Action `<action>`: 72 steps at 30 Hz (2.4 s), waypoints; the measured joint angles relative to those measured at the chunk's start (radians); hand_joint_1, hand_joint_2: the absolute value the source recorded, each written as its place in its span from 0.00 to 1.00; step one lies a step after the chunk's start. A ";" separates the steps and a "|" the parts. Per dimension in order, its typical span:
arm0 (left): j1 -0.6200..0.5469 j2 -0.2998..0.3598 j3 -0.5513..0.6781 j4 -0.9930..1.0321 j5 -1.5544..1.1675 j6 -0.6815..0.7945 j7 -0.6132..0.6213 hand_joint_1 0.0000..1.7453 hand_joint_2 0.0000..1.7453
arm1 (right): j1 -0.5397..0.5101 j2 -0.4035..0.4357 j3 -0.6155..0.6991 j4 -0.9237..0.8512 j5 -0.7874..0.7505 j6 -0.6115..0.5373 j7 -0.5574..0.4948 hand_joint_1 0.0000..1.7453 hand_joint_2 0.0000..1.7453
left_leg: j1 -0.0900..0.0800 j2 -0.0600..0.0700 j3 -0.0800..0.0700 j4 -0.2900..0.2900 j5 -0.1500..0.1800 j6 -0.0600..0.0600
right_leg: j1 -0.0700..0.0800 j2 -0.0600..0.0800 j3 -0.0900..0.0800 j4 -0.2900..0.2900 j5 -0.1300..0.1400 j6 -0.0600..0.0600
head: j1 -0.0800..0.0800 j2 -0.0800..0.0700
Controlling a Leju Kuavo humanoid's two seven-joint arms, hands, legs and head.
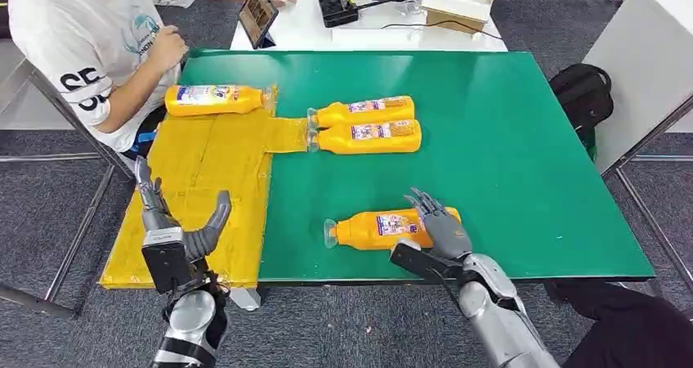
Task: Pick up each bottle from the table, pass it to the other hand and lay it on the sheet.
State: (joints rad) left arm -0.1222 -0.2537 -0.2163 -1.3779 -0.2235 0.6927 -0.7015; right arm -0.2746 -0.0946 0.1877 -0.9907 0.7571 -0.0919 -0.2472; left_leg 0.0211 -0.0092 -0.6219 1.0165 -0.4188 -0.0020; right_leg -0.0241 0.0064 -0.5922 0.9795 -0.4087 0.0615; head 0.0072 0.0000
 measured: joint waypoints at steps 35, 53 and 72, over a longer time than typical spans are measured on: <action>-0.059 -0.018 -0.030 0.125 0.046 -0.063 0.000 0.00 1.00 | -0.297 -0.019 0.003 0.386 0.072 0.043 0.080 0.00 1.00 | 0.000 0.000 -0.004 0.000 0.001 0.001 | 0.000 0.000 -0.003 0.001 0.002 0.002 | 0.000 0.000; -0.080 -0.018 -0.029 0.148 0.058 -0.096 0.000 0.00 1.00 | -0.246 0.026 0.076 0.355 0.087 0.036 -0.185 0.00 1.00 | 0.000 0.000 -0.005 0.000 0.001 0.001 | 0.000 0.000 -0.004 0.001 0.001 0.002 | 0.000 0.000; -0.081 -0.026 -0.016 0.172 0.066 -0.128 0.000 0.00 1.00 | -0.270 -0.047 0.118 0.208 0.047 0.143 -0.222 0.00 1.00 | 0.000 0.000 -0.006 0.000 0.001 0.001 | 0.000 0.000 -0.005 0.001 0.002 0.002 | 0.000 0.000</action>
State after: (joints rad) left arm -0.2028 -0.2796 -0.2319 -1.2055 -0.1579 0.5646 -0.7012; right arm -0.5444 -0.1419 0.3056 -0.7832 0.8045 0.0511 -0.4688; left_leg 0.0208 -0.0093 -0.6278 1.0169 -0.4175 -0.0009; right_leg -0.0244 0.0063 -0.5968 0.9803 -0.4072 0.0633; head 0.0069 0.0000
